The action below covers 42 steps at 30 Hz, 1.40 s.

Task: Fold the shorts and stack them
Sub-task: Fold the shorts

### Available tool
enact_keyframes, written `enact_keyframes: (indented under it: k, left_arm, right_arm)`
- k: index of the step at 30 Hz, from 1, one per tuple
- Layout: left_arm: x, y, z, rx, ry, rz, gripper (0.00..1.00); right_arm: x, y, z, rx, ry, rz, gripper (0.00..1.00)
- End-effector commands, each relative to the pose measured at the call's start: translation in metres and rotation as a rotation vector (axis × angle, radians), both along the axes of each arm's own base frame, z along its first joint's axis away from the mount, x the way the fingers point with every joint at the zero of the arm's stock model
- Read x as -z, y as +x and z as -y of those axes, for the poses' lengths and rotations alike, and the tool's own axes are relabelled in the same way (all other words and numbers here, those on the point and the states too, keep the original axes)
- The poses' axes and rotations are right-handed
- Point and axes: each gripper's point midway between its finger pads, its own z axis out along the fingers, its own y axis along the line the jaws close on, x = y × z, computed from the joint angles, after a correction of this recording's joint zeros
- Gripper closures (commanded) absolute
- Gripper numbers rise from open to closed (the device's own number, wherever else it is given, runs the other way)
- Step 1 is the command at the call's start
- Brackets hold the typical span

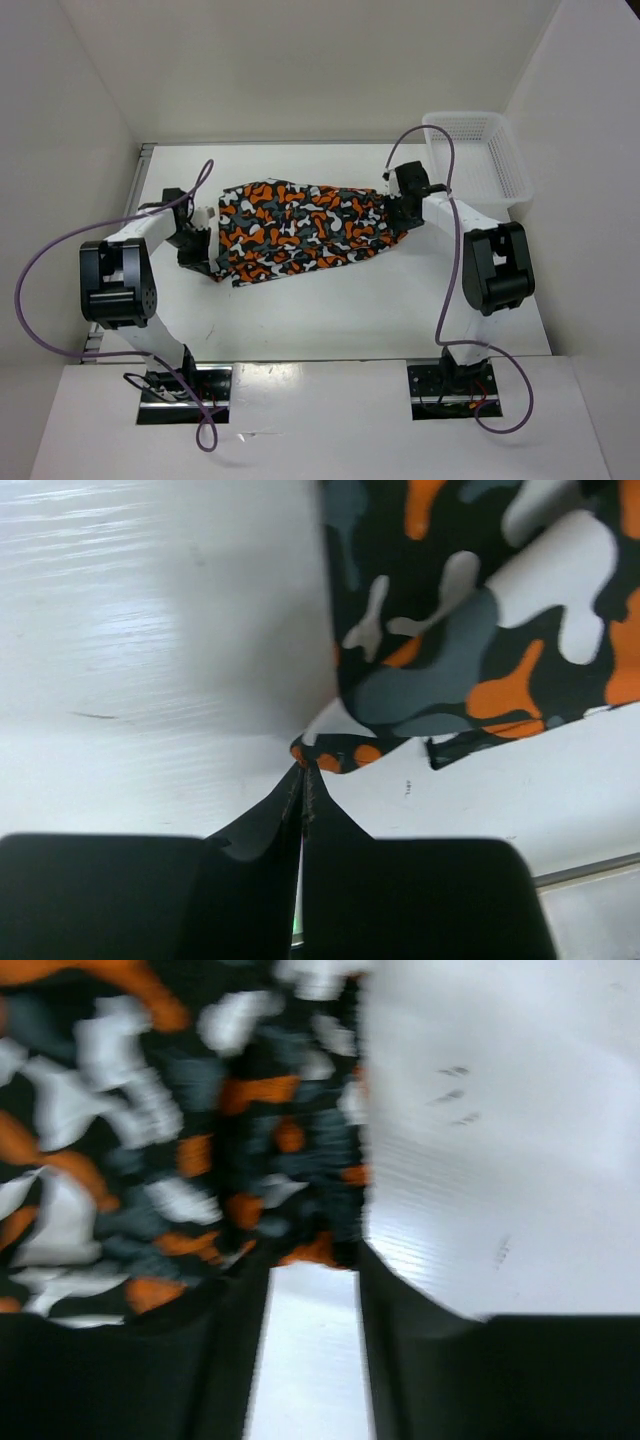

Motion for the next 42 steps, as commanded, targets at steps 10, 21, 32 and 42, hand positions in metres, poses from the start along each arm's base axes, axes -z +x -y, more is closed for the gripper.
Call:
enact_keyframes:
  k: [10, 21, 32, 42]
  left_arm:
    - [-0.021, -0.005, 0.046, 0.14, -0.057, 0.043, 0.93]
    - [-0.025, -0.005, 0.032, 0.105, -0.026, 0.06, 0.93]
    - [-0.02, -0.016, 0.034, 0.106, -0.037, 0.04, 0.97]
    - [-0.023, -0.003, 0.034, 0.106, -0.034, 0.069, 1.0]
  right_arm:
    - [-0.089, -0.018, -0.025, -0.182, 0.087, 0.17, 0.5]
    - [-0.034, -0.024, -0.057, -0.148, 0.269, 0.014, 0.39]
    - [0.001, -0.023, -0.055, -0.086, 0.273, -0.077, 0.32]
    - [0.011, -0.017, -0.066, -0.093, 0.322, -0.101, 0.83]
